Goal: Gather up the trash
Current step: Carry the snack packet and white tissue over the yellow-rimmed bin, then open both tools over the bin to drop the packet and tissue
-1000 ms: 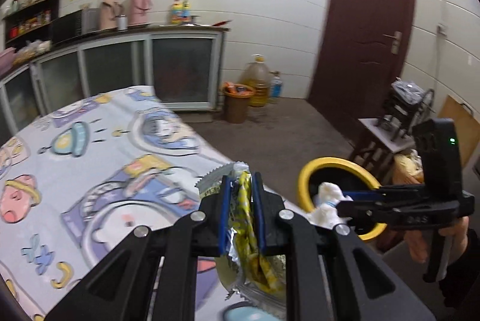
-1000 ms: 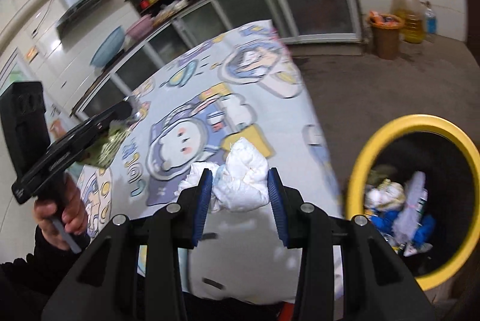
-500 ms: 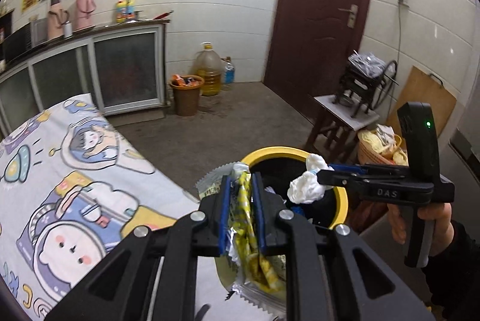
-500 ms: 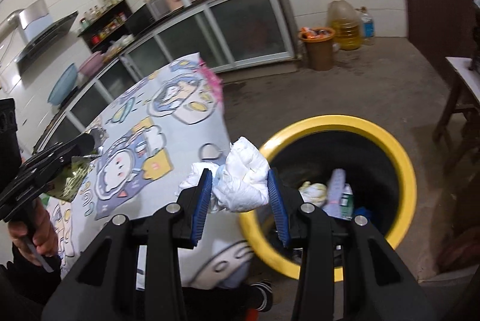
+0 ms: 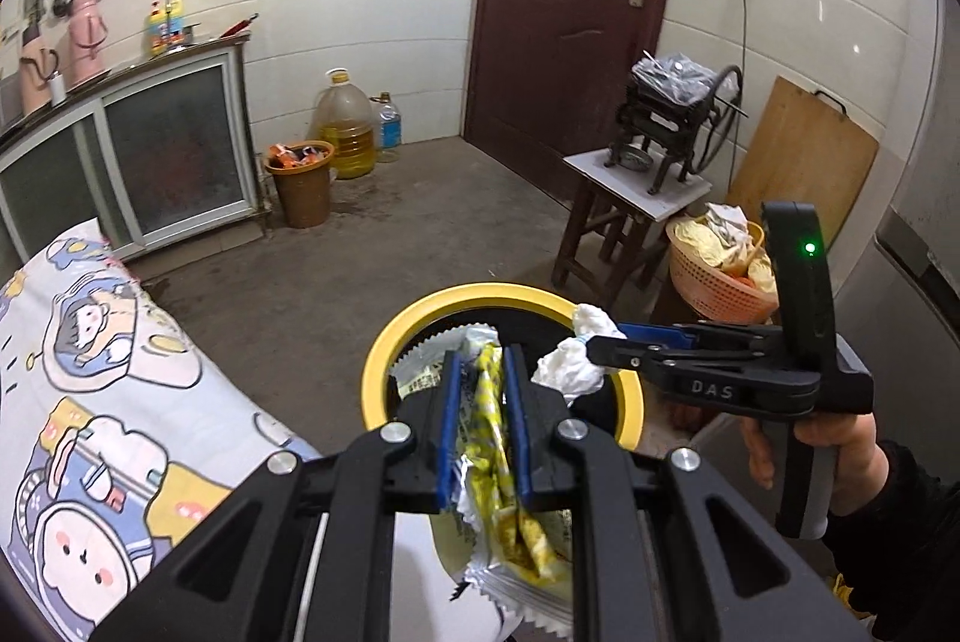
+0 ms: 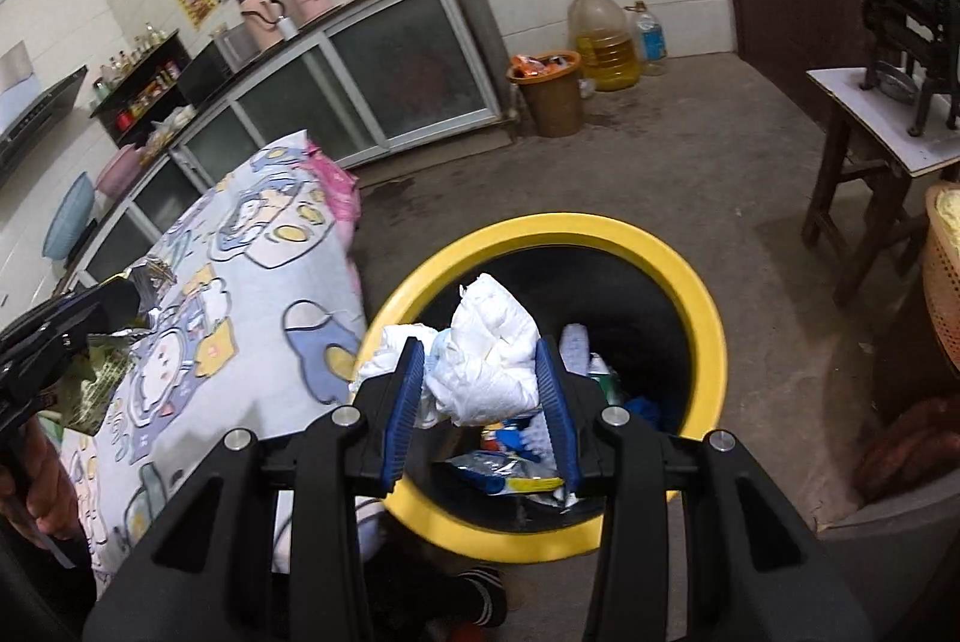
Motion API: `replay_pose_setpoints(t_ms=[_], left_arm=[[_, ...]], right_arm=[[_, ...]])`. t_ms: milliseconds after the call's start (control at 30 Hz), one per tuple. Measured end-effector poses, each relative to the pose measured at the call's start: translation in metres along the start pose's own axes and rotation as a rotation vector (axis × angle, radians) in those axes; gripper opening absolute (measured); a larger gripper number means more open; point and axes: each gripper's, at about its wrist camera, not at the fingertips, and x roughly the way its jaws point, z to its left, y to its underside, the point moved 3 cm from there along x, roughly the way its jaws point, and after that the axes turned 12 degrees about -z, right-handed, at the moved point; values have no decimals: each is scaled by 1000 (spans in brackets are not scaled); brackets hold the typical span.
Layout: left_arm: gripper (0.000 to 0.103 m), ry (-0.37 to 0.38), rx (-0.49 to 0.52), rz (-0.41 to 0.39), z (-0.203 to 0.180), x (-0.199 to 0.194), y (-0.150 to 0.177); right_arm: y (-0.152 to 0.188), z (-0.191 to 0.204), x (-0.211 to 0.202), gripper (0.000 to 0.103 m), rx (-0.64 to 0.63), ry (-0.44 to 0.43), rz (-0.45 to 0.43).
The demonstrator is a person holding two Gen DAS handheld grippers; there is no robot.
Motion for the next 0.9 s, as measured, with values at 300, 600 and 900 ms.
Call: replay_pose_setpoints(t_ms=[300,600,900], left_arm=[[14,37,30,29,-20,24,-3],[14,58,60,44,-31,39,-5],[14,53,60,114,-34,65,-3]], right_arm=[[1,-20,5,37,11,50,-1],[1,-35,8,37,22,73,4],[0,-33,20,37,7,103,31]])
